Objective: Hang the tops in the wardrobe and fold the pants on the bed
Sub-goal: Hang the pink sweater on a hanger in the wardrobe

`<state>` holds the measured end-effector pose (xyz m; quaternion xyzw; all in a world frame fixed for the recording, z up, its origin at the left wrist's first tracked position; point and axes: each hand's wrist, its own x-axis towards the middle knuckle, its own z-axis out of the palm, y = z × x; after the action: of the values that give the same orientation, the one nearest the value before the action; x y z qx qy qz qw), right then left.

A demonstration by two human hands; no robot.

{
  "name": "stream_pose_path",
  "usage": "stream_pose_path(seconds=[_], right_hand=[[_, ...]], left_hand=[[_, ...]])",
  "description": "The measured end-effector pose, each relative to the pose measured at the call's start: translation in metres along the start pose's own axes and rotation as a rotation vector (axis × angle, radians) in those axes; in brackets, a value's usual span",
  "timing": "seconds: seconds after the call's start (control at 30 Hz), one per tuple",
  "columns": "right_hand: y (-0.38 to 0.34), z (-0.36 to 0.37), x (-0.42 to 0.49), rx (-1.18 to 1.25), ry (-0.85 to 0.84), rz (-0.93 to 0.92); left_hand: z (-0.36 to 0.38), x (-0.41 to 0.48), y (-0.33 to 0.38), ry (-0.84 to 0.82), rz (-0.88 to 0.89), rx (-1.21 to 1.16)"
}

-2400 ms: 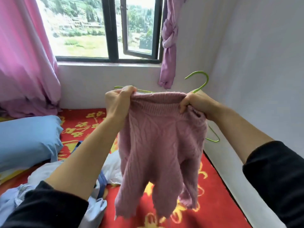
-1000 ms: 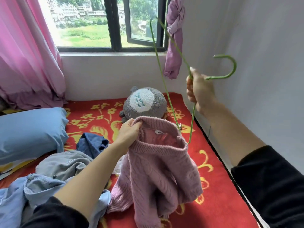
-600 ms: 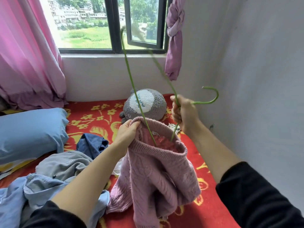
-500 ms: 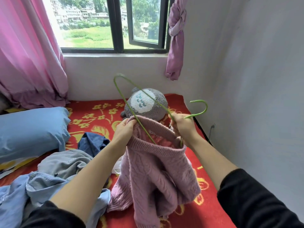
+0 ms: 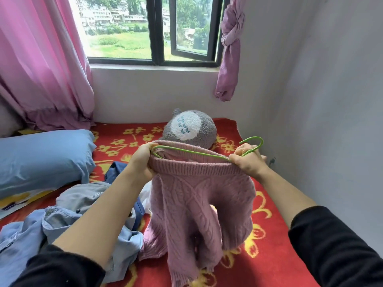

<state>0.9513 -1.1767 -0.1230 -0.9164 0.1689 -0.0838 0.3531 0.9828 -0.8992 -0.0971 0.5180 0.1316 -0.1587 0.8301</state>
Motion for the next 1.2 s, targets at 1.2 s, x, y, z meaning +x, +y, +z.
stream_pose_path(seconds=[1.2], right_hand=[[-0.164, -0.085, -0.071, -0.167, 0.003, -0.484]], left_hand=[[-0.016, -0.107, 0.025, 0.211, 1.171, 1.211]])
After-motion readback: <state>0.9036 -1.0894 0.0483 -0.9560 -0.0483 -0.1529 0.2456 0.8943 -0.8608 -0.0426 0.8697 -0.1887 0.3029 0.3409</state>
